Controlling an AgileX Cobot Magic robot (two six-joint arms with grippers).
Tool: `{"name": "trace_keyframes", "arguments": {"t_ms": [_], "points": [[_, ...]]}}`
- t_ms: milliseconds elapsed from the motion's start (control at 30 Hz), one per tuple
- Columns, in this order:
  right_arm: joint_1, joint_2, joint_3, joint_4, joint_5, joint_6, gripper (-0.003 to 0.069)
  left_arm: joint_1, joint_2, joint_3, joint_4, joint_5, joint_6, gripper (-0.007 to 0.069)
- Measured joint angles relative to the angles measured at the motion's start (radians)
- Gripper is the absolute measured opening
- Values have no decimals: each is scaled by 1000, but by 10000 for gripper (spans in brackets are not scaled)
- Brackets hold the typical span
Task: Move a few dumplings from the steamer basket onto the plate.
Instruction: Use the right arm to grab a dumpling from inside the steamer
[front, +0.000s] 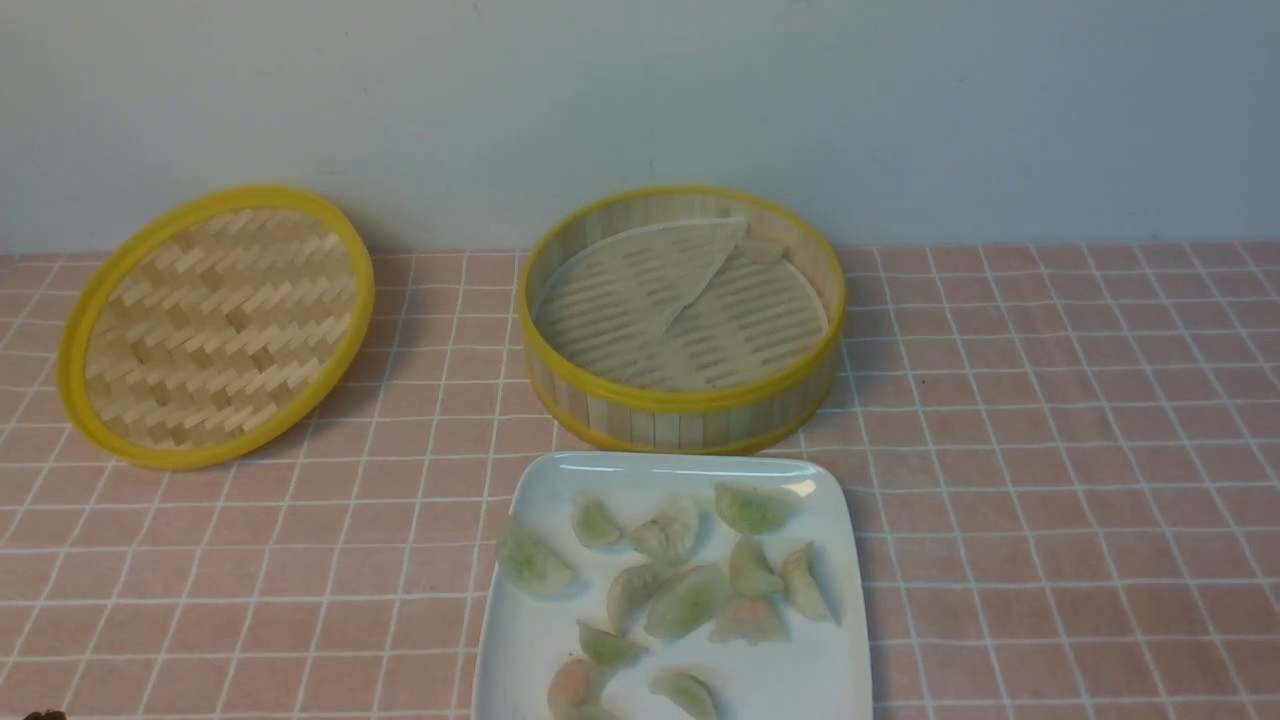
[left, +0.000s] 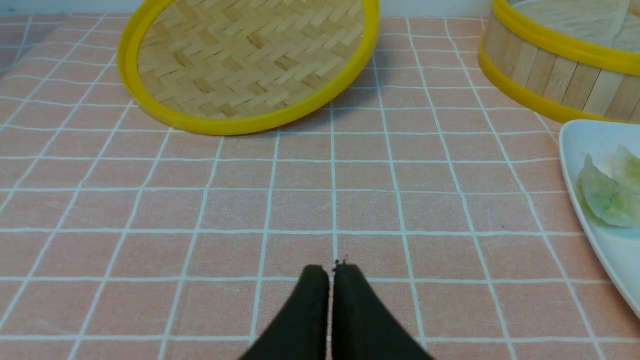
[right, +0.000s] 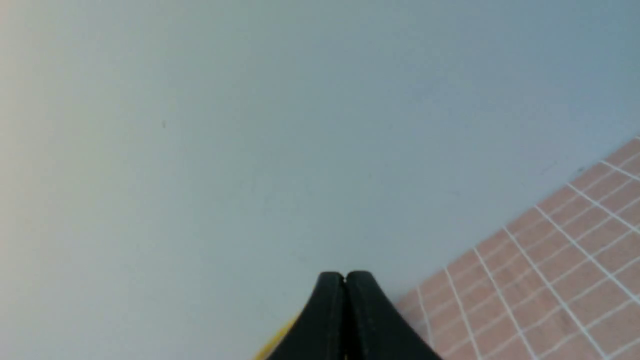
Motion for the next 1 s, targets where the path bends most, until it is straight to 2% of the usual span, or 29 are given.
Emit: {"name": "trace_keyframes", "arguments": {"t_ms": [167, 267, 333, 367, 467, 600, 833, 1000], "points": [[0, 0, 0, 142, -104, 33, -10, 0, 0, 0, 0, 0, 0, -6], [13, 17, -61, 136, -48, 29, -10, 0, 0, 0, 0, 0, 0, -6], [41, 93, -191, 40, 90, -18, -10, 0, 0, 0, 0, 0, 0, -6], [44, 103, -205, 30, 90, -23, -10, 0, 0, 0, 0, 0, 0, -6], [97, 342, -462, -111, 353, -117, -10, 0, 0, 0, 0, 0, 0, -6], [131, 698, -757, -207, 659, -255, -10, 0, 0, 0, 0, 0, 0, -6], [131, 1251, -1197, -232, 945, -466, -10, 0, 0, 0, 0, 0, 0, -6], [132, 1612, -1555, -197, 1124, -525, -10, 0, 0, 0, 0, 0, 0, -6]]}}
